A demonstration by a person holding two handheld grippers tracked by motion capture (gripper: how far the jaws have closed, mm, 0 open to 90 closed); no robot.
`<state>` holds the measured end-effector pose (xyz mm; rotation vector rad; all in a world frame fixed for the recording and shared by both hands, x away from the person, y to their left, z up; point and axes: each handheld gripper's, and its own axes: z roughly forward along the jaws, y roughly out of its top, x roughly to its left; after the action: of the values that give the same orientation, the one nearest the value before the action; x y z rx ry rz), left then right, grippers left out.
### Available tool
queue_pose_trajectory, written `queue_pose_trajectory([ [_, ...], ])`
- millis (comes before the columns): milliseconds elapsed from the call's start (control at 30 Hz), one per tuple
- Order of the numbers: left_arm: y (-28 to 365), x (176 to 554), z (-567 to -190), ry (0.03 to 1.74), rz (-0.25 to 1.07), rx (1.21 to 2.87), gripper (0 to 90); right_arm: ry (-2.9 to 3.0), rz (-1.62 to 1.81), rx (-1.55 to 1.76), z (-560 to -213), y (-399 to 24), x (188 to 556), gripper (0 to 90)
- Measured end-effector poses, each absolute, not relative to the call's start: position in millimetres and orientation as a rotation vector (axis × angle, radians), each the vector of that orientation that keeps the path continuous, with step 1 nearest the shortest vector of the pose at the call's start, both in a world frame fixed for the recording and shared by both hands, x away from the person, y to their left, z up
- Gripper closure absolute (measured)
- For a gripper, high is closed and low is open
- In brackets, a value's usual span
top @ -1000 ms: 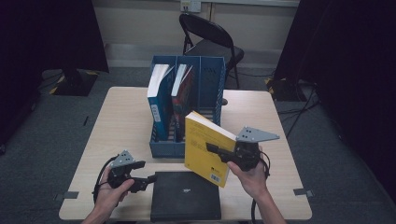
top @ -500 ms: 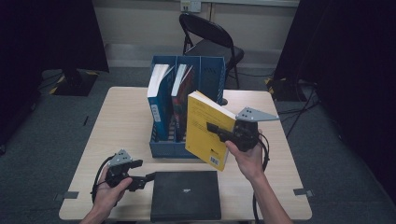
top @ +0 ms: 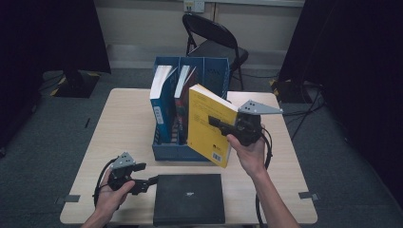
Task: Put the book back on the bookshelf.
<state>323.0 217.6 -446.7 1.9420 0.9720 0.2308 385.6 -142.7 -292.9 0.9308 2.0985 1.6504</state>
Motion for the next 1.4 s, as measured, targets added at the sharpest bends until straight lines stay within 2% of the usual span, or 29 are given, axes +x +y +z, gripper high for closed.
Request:
queue_pose_trajectory([
  [833,220,324,-448,0.982,0.224,1.947,23.1,2.014,1.541,1.088,-304,-106,432,75.7],
  [1000,218,323,-448,0.971,0.264,1.982,23.4,2.001,1.524,1.107,-305,-101,441,75.7],
  [1067,217,323,-448,0.977,0.230,1.967,23.4,1.989,1.524,1.118,-306,-99,442,75.8],
  [1400,218,325,-449,0.992,0.234,1.965,23.5,1.955,1.471,1.152,-307,-88,454,75.7],
])
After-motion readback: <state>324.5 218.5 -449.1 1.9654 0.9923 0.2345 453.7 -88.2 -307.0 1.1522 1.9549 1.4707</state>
